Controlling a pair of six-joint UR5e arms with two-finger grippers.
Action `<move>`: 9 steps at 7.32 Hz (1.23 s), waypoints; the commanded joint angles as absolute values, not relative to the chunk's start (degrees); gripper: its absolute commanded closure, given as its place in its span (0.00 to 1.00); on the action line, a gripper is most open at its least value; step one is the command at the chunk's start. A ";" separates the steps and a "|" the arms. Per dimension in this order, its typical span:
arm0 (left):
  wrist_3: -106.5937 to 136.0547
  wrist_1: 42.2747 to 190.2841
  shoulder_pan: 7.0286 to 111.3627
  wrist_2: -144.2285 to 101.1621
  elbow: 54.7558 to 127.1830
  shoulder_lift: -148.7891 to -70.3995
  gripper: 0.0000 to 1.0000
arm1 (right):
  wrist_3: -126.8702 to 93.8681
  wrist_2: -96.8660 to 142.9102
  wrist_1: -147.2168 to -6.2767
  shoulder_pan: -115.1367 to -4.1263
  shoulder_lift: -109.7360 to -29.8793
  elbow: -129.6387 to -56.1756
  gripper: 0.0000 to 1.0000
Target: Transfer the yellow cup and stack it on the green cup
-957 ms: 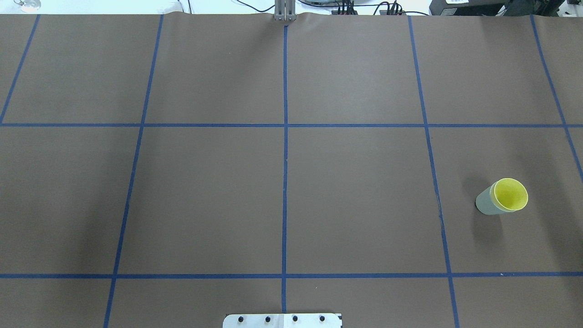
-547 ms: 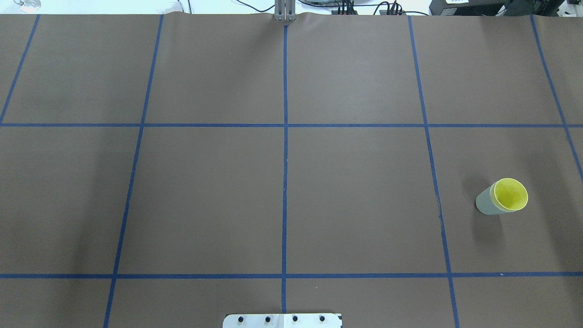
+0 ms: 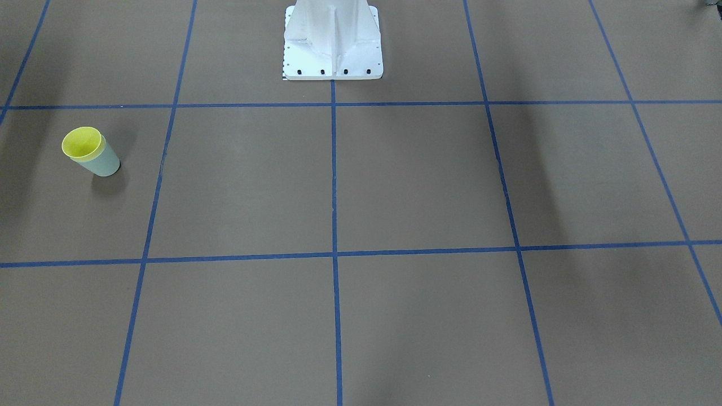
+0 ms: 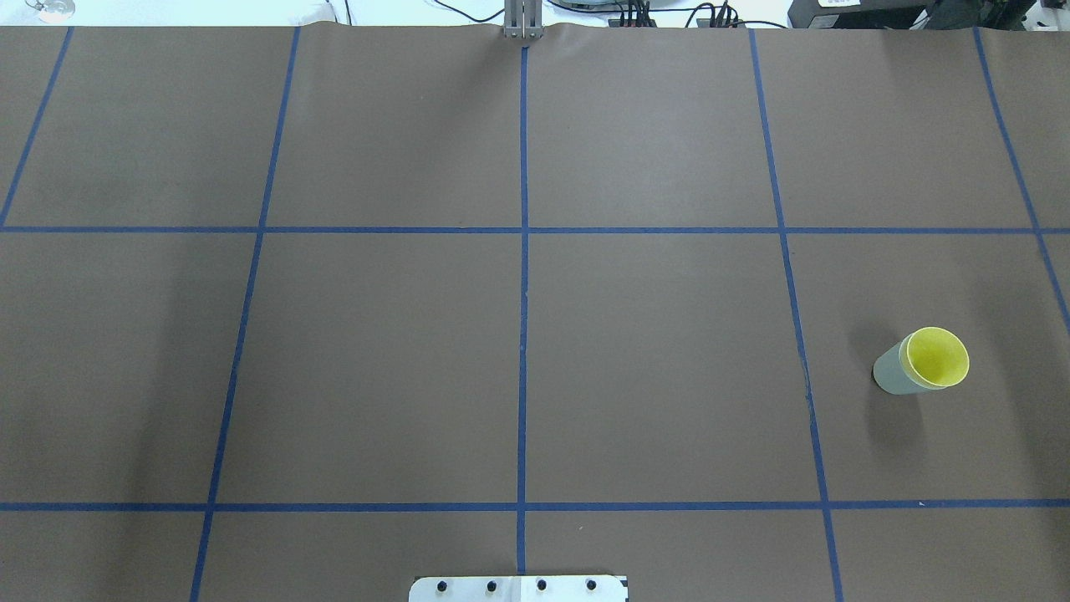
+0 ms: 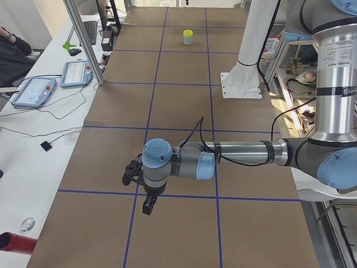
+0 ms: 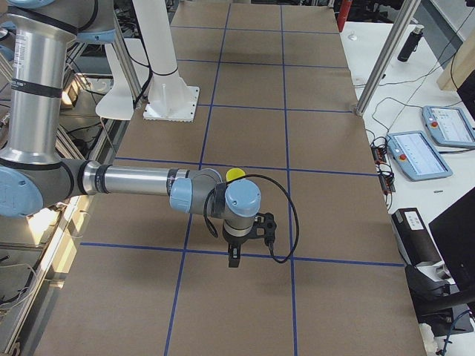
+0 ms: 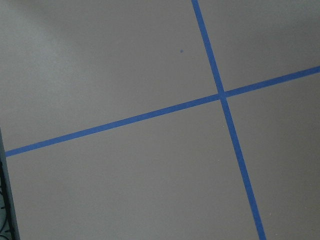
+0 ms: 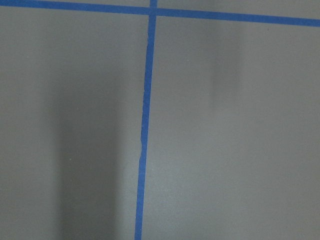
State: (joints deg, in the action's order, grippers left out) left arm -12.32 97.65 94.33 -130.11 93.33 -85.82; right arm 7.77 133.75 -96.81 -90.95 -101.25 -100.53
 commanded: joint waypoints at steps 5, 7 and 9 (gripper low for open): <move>-8.88 97.65 93.25 -130.08 93.43 -85.96 0.00 | 5.19 137.20 -96.68 -90.79 -99.23 -99.67 0.00; -8.96 97.65 93.25 -129.99 93.34 -85.96 0.00 | 5.19 137.29 -96.68 -90.70 -98.79 -99.76 0.00; -8.96 97.65 93.25 -129.99 93.43 -85.96 0.00 | 5.19 137.20 -96.59 -90.70 -98.70 -99.76 0.00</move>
State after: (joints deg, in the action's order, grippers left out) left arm -8.95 97.65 93.26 -130.00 93.41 -85.96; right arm 5.19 137.22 -96.62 -90.72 -98.78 -99.75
